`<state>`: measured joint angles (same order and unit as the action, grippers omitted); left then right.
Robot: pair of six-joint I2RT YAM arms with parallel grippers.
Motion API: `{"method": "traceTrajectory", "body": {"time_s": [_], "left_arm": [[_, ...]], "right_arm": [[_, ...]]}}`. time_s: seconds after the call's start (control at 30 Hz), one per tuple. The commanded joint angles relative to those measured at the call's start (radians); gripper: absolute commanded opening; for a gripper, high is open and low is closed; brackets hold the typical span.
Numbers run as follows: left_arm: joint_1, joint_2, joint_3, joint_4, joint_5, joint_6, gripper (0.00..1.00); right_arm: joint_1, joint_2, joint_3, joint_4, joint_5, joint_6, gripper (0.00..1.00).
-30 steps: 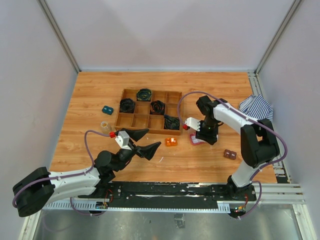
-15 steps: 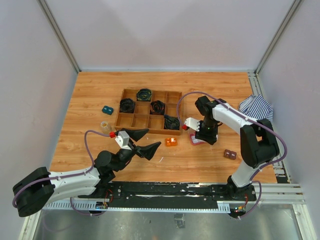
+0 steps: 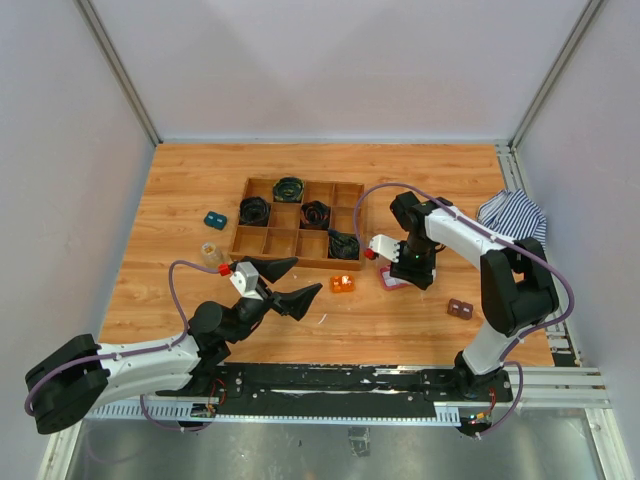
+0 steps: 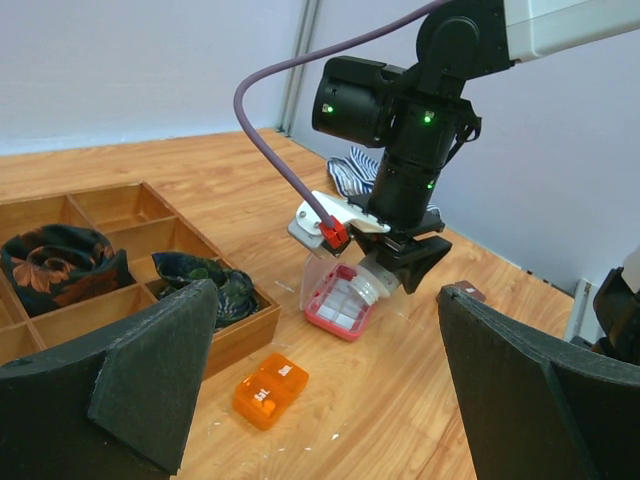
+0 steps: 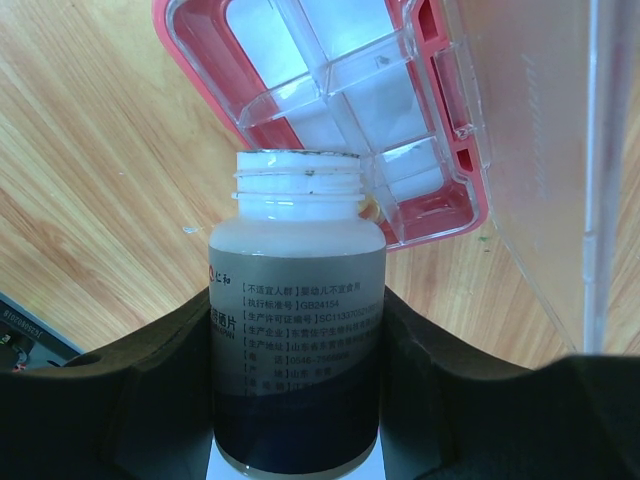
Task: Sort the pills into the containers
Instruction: Pour the pill from the pill bottle.
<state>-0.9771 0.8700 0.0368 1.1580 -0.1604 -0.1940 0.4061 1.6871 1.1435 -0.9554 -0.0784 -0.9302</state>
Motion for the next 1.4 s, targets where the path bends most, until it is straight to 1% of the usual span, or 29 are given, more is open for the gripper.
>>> {"method": "traceTrajectory", "body": {"time_s": [0.0,0.03,0.07,0.13,0.2,0.3,0.37,0.47,0.53,0.57,0.6,0.63,0.7,0.73,0.8,0.87,0.93,0.97,1.0,1.03,1.1,1.17,1.2,1.27,1.33,1.37], "left_arm": [[0.003,-0.012,-0.012,0.043,-0.006,0.018,0.99],[0.003,-0.012,-0.013,0.045,-0.007,0.018,0.99],[0.003,-0.012,-0.013,0.044,-0.006,0.018,0.99],[0.003,-0.011,-0.012,0.044,-0.007,0.018,0.99],[0.003,-0.012,-0.012,0.044,-0.005,0.019,0.99],[0.003,-0.011,-0.012,0.044,-0.005,0.019,0.99],[0.003,-0.011,-0.012,0.045,-0.005,0.019,0.99],[0.003,-0.010,-0.012,0.044,-0.005,0.019,0.99],[0.003,-0.011,-0.012,0.045,-0.003,0.019,0.99],[0.004,-0.012,-0.012,0.044,-0.004,0.019,0.99],[0.003,-0.011,-0.011,0.043,-0.004,0.019,0.99],[0.003,-0.011,-0.011,0.044,-0.002,0.020,0.99],[0.003,-0.010,-0.011,0.045,-0.001,0.021,0.99],[0.003,-0.011,-0.011,0.044,-0.001,0.021,0.99],[0.003,-0.009,-0.011,0.044,-0.001,0.021,0.99],[0.004,-0.010,-0.012,0.045,0.001,0.021,0.99],[0.003,-0.012,-0.012,0.045,-0.001,0.021,0.99],[0.003,-0.011,-0.012,0.045,0.001,0.021,0.99],[0.003,-0.011,-0.012,0.046,0.001,0.021,0.99],[0.003,-0.011,-0.012,0.046,0.001,0.021,0.99],[0.003,-0.009,-0.012,0.045,0.001,0.021,0.99],[0.003,-0.009,-0.011,0.045,0.003,0.022,0.99],[0.003,-0.011,-0.012,0.044,0.003,0.022,0.99],[0.003,-0.010,-0.011,0.045,0.003,0.022,0.99],[0.003,-0.009,-0.010,0.045,0.005,0.024,0.99],[0.003,-0.011,-0.012,0.044,0.005,0.024,0.99]], "right_arm": [[-0.001,-0.021,0.016,-0.027,-0.012,0.020,0.01],[-0.001,-0.025,0.015,-0.030,-0.032,0.018,0.01],[0.001,-0.029,0.010,-0.018,-0.017,0.021,0.01],[0.008,-0.030,-0.014,0.031,0.083,0.026,0.01],[0.002,-0.026,0.009,-0.011,0.008,0.029,0.01],[0.002,-0.035,-0.006,0.023,0.049,0.029,0.01],[-0.005,-0.030,0.017,-0.017,-0.013,0.025,0.01],[-0.003,-0.041,-0.004,0.025,0.035,0.024,0.00],[-0.006,-0.039,0.016,-0.015,-0.024,0.027,0.01],[-0.003,-0.046,0.005,0.001,-0.016,0.025,0.00],[0.002,-0.054,-0.012,0.028,0.024,0.024,0.01],[0.003,-0.051,-0.012,0.022,0.034,0.025,0.01],[-0.004,-0.046,0.014,-0.031,-0.041,0.027,0.01],[-0.001,-0.051,0.007,-0.019,-0.039,0.029,0.01],[-0.002,-0.049,-0.011,0.013,0.030,0.029,0.01],[-0.005,-0.039,0.013,-0.031,-0.033,0.032,0.00],[0.004,-0.055,-0.017,0.023,0.031,0.034,0.01],[-0.002,-0.050,-0.010,0.012,0.027,0.035,0.01],[-0.008,-0.043,0.010,-0.018,-0.025,0.037,0.01],[-0.007,-0.044,0.014,-0.024,-0.030,0.037,0.01],[0.005,-0.051,-0.018,0.038,0.069,0.037,0.01],[-0.006,-0.043,0.022,-0.026,-0.036,0.043,0.01],[-0.002,-0.046,0.022,-0.019,-0.041,0.045,0.01],[0.003,-0.049,-0.003,0.029,0.036,0.044,0.01],[-0.008,-0.035,0.030,-0.022,-0.023,0.046,0.00],[-0.005,-0.043,0.022,-0.004,-0.010,0.045,0.01]]}}
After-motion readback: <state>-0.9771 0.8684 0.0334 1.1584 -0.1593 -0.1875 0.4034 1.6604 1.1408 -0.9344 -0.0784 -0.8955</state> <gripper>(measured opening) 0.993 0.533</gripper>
